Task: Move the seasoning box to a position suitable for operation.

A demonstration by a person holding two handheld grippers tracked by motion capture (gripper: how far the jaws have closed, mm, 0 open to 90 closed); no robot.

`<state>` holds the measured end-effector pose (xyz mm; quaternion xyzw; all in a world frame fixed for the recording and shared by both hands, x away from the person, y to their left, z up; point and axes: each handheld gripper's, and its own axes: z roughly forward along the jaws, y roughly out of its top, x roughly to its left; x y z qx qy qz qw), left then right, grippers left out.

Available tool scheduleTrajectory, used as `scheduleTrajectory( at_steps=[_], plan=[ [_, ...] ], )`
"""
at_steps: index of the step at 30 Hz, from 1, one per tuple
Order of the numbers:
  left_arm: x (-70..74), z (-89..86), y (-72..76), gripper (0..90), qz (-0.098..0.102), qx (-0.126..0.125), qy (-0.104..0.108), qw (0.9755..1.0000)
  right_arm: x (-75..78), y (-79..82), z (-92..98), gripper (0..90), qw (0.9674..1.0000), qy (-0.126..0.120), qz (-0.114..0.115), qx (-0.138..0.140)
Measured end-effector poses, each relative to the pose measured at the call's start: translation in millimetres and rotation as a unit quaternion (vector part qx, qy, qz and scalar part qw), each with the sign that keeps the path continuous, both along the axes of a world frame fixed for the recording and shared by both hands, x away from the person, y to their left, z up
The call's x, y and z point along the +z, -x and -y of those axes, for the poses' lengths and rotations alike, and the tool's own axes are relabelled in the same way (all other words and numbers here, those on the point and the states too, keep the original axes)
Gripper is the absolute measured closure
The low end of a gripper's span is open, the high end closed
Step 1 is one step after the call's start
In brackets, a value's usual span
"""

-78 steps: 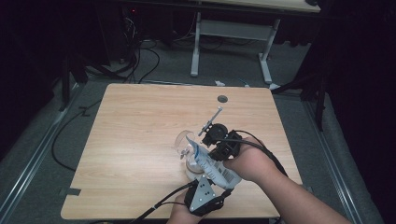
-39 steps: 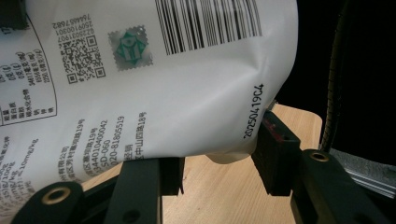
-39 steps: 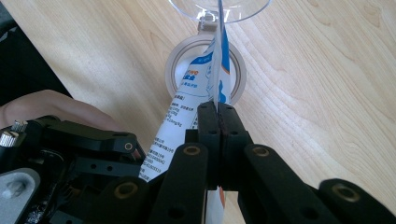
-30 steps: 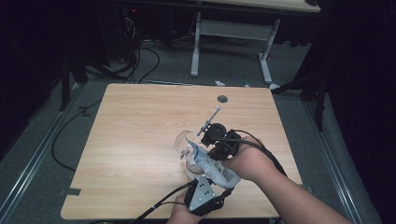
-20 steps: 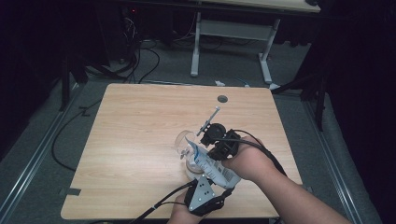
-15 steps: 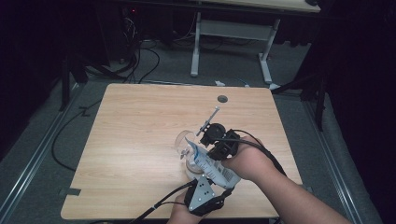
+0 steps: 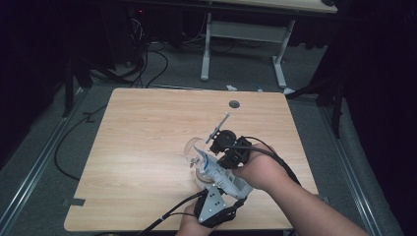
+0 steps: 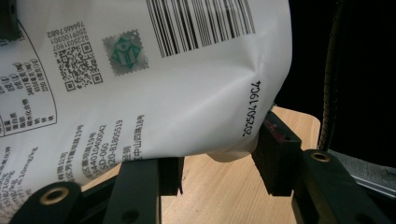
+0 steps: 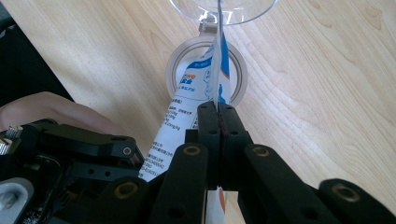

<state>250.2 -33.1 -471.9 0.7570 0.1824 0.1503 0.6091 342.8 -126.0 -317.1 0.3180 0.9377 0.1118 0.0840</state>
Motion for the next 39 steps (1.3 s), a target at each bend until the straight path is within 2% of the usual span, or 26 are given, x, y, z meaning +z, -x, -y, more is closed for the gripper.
scheduleTrajectory(
  at_steps=[39],
  plan=[
    [3.5,1.6,1.0,57.5,0.001,-0.002,0.009,1.0000,1.3,0.0,-0.8,90.0,1.0000,-0.002,0.001,0.000]
  ],
)
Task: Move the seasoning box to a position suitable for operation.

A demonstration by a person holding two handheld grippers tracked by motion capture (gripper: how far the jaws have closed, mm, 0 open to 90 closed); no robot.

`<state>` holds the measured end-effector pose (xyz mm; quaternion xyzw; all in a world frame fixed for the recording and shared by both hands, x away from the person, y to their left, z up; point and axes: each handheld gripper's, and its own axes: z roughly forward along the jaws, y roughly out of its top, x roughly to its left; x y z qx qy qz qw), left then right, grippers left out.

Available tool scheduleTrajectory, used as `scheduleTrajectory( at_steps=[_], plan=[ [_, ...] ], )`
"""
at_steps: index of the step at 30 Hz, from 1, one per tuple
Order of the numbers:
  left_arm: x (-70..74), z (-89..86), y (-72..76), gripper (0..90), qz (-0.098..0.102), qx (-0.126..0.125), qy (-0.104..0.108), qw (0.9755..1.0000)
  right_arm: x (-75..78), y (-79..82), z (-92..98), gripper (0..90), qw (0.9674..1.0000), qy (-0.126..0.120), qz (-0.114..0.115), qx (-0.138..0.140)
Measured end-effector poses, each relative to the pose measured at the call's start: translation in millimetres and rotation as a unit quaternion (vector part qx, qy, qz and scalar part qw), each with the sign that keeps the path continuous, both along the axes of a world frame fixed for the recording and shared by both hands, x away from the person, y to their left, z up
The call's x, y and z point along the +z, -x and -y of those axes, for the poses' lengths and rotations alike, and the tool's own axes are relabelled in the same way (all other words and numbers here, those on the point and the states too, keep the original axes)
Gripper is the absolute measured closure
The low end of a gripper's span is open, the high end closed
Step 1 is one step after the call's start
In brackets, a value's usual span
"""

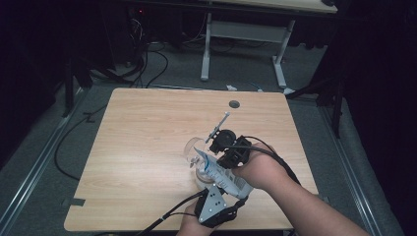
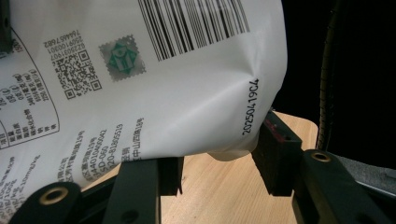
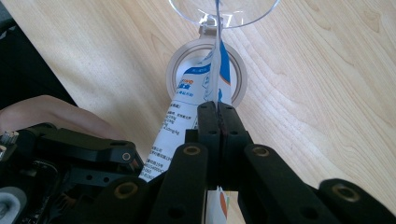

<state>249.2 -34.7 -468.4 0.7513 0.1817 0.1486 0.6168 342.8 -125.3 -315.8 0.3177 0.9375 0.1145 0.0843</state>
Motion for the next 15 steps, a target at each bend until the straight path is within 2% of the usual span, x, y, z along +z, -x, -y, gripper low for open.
scheduleTrajectory(
  at_steps=[15],
  plan=[
    [-0.1,0.2,0.2,56.9,0.001,-0.001,0.003,1.0000,-0.4,-0.7,-1.7,90.0,1.0000,0.004,0.002,0.003]
  ],
)
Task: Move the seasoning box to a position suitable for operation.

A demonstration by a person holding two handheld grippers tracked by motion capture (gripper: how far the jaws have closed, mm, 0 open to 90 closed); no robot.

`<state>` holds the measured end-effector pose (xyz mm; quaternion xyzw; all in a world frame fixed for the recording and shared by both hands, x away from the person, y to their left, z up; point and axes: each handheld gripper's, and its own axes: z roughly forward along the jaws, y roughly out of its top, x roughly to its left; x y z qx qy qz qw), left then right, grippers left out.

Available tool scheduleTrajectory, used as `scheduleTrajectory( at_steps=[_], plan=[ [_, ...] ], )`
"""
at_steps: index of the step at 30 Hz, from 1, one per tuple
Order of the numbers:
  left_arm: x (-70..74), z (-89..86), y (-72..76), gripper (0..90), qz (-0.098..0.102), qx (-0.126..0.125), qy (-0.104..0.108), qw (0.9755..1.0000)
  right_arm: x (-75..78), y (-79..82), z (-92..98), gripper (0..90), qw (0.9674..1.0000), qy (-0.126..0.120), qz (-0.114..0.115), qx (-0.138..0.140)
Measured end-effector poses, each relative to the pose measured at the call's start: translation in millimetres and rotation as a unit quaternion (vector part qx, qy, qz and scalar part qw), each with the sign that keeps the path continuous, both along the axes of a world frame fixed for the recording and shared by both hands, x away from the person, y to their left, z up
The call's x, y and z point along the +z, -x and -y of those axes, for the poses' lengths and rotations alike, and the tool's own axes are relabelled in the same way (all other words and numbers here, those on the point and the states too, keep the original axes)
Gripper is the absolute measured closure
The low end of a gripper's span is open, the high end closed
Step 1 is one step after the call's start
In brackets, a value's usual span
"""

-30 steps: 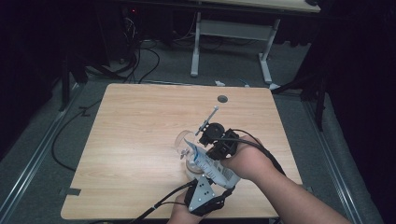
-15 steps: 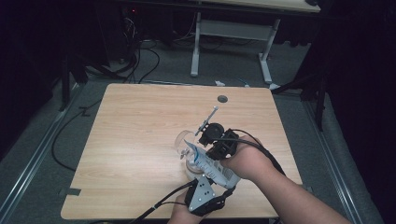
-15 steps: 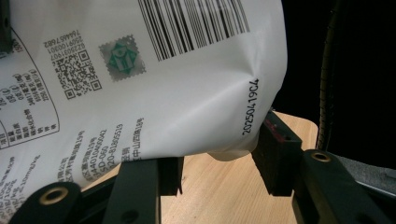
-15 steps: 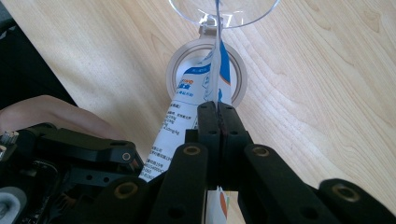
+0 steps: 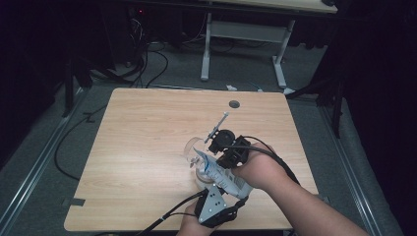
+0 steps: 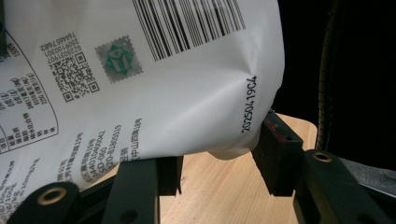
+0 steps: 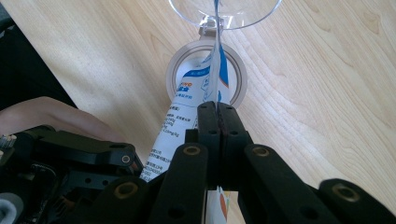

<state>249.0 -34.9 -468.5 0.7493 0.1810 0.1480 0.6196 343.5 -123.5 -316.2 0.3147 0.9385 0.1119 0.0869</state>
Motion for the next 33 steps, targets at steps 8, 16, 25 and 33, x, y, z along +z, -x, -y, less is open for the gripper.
scheduleTrajectory(
  at_steps=[8,16,25,33],
  plan=[
    [0.4,-0.5,-0.6,56.7,0.000,0.001,0.002,1.0000,-0.2,-0.9,-0.9,90.0,1.0000,-0.001,0.001,0.002],
    [0.3,-0.4,-0.3,56.6,0.000,0.000,0.002,1.0000,-0.3,-0.6,-1.5,90.0,1.0000,0.001,0.003,0.002],
    [1.3,0.1,-0.5,56.6,0.001,0.000,0.005,1.0000,0.2,-0.6,-1.3,90.0,1.0000,0.001,0.003,0.003],
    [1.8,0.5,-0.2,56.5,0.001,-0.001,0.007,1.0000,0.9,-0.5,-1.8,90.0,1.0000,0.005,0.003,0.003]
  ],
)
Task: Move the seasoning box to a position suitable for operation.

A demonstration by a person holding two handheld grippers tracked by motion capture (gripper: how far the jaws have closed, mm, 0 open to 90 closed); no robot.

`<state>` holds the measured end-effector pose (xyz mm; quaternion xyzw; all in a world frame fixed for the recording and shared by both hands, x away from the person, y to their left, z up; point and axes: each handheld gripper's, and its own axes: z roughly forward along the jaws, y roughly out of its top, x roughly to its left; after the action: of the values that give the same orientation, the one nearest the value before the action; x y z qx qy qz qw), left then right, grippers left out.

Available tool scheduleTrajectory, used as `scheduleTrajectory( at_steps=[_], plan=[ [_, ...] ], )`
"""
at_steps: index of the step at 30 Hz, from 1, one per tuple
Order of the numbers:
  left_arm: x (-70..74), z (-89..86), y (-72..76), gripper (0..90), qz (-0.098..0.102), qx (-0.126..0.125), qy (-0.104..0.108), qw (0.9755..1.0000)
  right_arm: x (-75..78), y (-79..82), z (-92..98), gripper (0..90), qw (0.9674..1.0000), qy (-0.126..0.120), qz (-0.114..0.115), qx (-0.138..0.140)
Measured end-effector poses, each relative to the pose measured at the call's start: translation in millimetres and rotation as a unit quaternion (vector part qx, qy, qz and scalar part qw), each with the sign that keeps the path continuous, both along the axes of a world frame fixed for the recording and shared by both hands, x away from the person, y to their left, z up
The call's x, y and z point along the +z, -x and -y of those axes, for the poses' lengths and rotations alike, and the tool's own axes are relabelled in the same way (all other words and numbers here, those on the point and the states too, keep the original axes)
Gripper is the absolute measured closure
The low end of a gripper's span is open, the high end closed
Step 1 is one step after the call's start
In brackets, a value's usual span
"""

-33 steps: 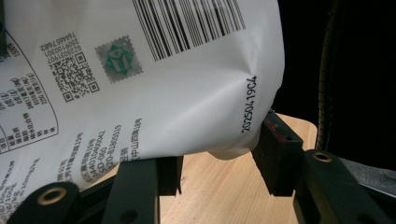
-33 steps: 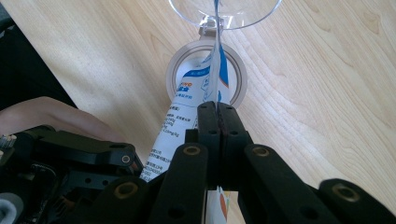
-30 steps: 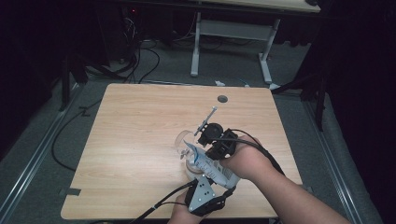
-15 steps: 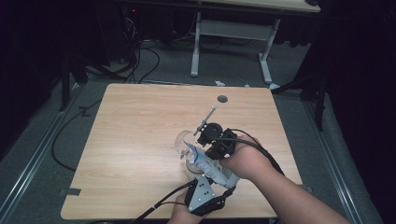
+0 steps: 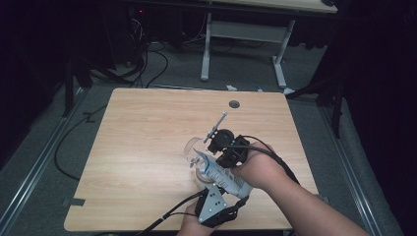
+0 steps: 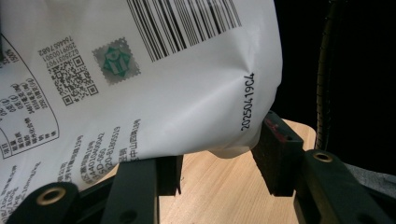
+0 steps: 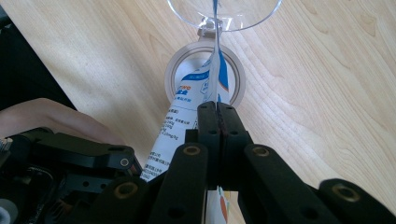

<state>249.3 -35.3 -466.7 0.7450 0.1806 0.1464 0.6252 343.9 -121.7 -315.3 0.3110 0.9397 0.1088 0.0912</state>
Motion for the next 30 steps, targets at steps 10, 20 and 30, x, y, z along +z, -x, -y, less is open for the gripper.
scheduleTrajectory(
  at_steps=[10,20,30],
  plan=[
    [1.2,-0.3,0.1,56.2,0.002,0.000,0.002,1.0000,0.8,-0.2,-1.3,90.0,1.0000,0.000,0.003,0.003],
    [2.2,-0.3,0.4,55.5,0.004,-0.001,0.002,1.0000,1.6,0.0,-2.4,90.0,1.0000,0.003,0.005,0.002],
    [2.2,-0.5,0.7,55.4,0.007,-0.001,0.002,1.0000,0.9,-0.3,-3.9,90.0,1.0000,0.004,0.005,0.004]
  ],
)
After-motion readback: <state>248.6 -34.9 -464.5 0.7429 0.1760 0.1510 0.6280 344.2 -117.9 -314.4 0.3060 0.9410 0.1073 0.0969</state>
